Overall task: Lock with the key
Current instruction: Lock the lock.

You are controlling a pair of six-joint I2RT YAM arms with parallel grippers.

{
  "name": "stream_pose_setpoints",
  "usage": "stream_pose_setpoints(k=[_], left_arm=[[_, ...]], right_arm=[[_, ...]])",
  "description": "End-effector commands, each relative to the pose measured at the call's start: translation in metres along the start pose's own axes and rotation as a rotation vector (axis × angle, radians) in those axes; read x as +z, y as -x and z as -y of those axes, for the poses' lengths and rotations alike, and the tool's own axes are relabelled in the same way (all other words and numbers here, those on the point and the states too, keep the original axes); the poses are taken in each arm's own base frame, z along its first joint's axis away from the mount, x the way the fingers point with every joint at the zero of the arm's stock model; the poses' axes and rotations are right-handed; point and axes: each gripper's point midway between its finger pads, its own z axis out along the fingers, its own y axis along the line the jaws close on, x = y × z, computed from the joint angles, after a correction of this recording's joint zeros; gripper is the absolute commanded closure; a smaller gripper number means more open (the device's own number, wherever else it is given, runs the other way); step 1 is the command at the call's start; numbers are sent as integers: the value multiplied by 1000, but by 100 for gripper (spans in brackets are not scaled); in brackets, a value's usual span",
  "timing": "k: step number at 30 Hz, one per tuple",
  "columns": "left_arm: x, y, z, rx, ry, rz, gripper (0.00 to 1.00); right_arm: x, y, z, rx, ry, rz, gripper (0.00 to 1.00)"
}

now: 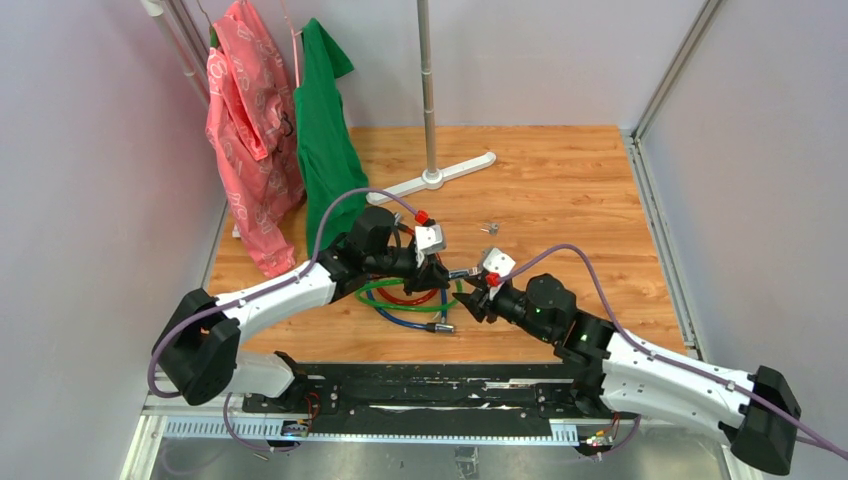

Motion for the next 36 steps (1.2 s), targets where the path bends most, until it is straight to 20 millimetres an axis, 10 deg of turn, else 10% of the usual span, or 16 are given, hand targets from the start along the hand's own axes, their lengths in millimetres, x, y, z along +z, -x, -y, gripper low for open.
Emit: stream_pose_setpoints(k=[1, 5, 12, 18, 26, 31, 36], left_arm=[[-9, -56, 15, -68, -47, -185, 100], [-8, -54, 11, -46, -35, -177, 100], [-6, -52, 9, -34, -32, -154, 100], [-6, -52, 9, -14, -36, -158, 100], [-7, -52, 7, -12, -30, -177, 100], [-7, -50, 8, -12, -38, -171, 100], [-7, -47, 8, -8, -41, -167, 100]], right_arm=[[-22, -22, -38, 62, 225, -154, 55], [-48, -12, -62, 141, 370, -236, 55], [-53, 59, 15, 408, 47, -170, 49], [-39, 42, 53, 726, 56, -280, 39], [-29, 19, 40, 708, 278, -359, 43], [-27, 10, 39, 733, 345, -379, 66], [-24, -2, 38, 777, 379, -418, 59]])
